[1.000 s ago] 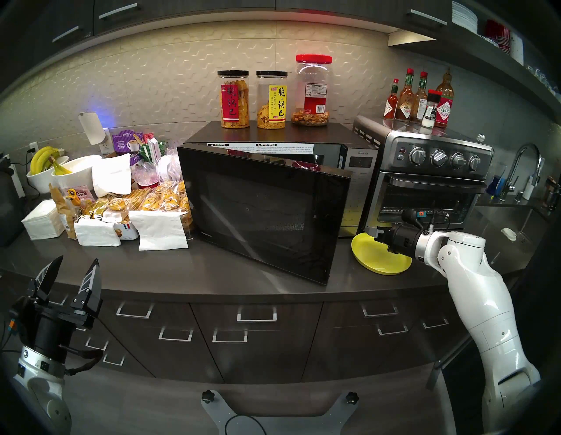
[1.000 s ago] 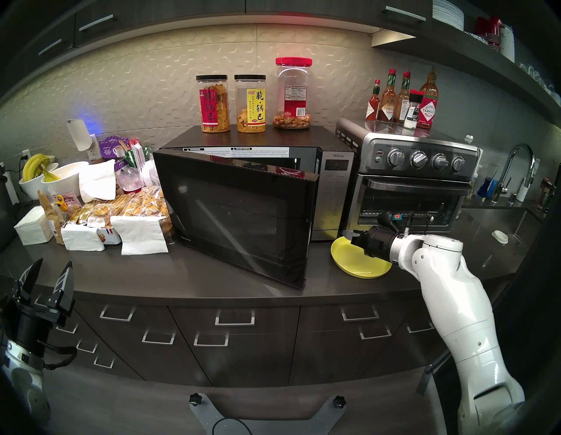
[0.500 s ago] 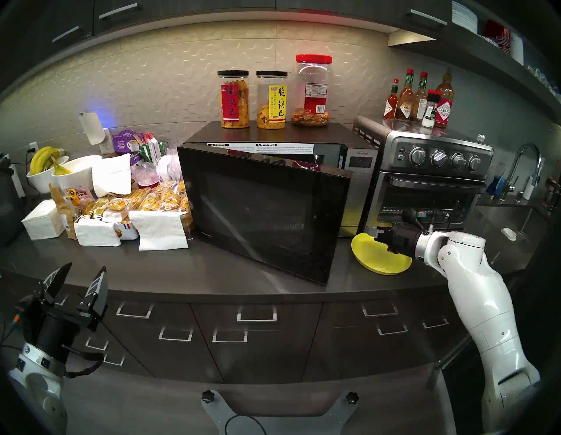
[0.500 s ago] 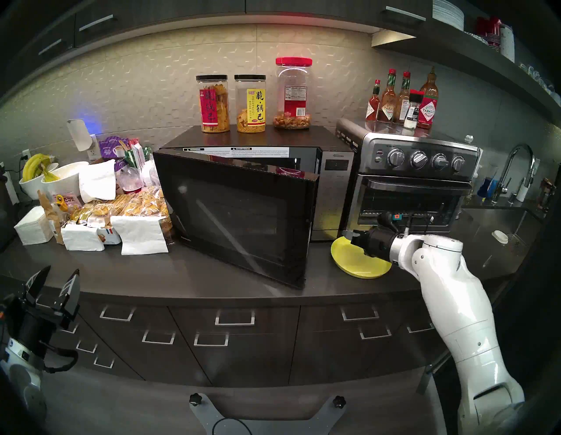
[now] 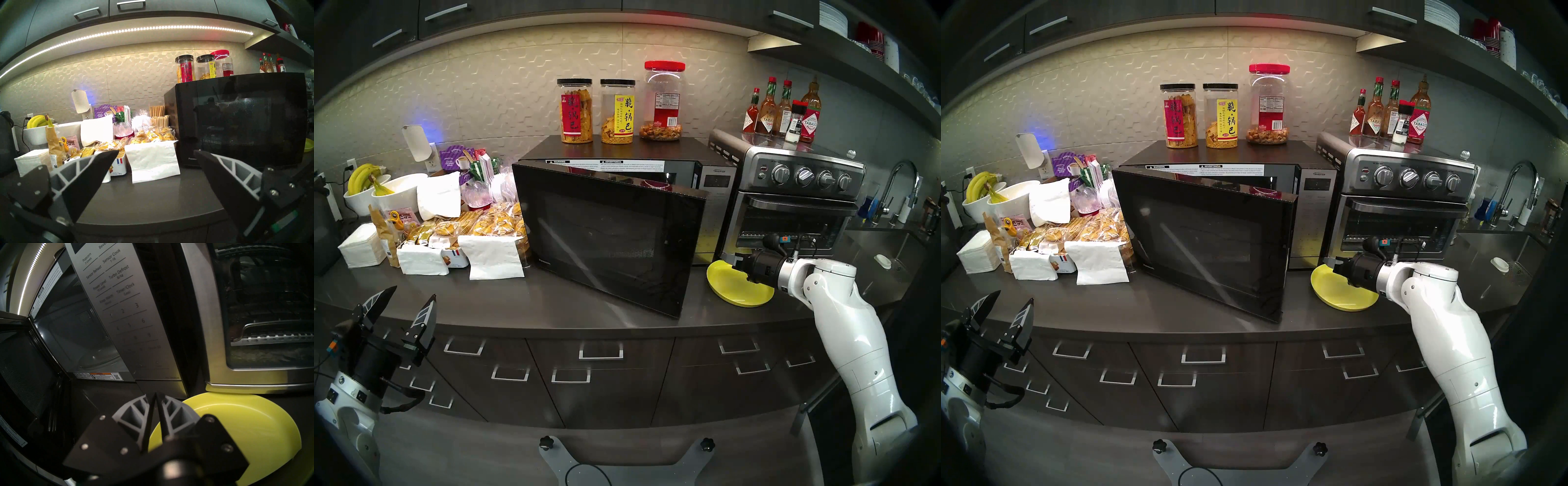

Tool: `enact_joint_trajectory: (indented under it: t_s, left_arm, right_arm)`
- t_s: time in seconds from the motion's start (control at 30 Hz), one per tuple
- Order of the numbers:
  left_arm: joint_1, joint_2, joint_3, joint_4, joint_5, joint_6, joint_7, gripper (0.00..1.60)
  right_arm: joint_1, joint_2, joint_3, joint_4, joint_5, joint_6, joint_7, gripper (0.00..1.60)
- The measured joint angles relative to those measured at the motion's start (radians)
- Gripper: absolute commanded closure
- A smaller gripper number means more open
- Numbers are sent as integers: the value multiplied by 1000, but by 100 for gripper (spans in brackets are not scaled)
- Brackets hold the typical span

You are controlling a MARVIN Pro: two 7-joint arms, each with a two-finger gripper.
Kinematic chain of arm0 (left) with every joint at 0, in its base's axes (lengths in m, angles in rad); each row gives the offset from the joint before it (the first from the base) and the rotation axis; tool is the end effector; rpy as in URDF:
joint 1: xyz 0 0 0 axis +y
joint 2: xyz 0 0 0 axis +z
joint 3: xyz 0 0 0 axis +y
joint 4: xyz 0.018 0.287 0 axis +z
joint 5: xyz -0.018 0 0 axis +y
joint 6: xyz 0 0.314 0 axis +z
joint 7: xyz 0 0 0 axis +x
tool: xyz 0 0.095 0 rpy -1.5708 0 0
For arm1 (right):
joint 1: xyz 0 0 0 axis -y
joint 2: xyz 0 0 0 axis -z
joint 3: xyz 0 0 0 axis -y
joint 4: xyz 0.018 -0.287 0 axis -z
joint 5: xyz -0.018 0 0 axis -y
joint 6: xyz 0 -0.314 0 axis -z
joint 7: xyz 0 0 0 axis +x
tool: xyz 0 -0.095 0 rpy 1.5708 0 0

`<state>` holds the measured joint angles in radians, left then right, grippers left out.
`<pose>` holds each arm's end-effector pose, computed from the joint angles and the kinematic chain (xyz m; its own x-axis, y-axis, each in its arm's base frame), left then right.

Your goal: Open the microwave, put the plate inside, and close the door

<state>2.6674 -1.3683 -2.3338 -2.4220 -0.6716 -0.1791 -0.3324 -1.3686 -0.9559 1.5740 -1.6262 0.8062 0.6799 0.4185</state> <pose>0.1480 0.1696 -0.1568 -0.1044 -0.1133 0.9881 -0.0354 -0.9924 -0.1176 0.4482 -0.1165 -0.1912 0.4249 -0.1298 0.8959 0.4351 -0.8386 -0.3279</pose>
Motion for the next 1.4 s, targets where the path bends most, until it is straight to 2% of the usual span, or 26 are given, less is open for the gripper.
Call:
enact_joint_trajectory:
  t_s: [0.27,0.53,1.0,1.4]
  left_arm:
    - [16,4,-32,-2,-45,-16,-82,0]
    - [23,-4,-34,-2,-69,-17,-111,0]
    - [5,-20,-8,-3,-68,-3,-70,0]
    - [-27,-30,15,-3,-26,-1,-23,0]
  right_arm:
    - [0,-1,1,0,-1,0,0,99]
    - [0,-2,1,0,-1,0,0,99]
    - [0,-3,2,0,-3,0,0,99]
    - [0,-4,3,0,-4,0,0,99]
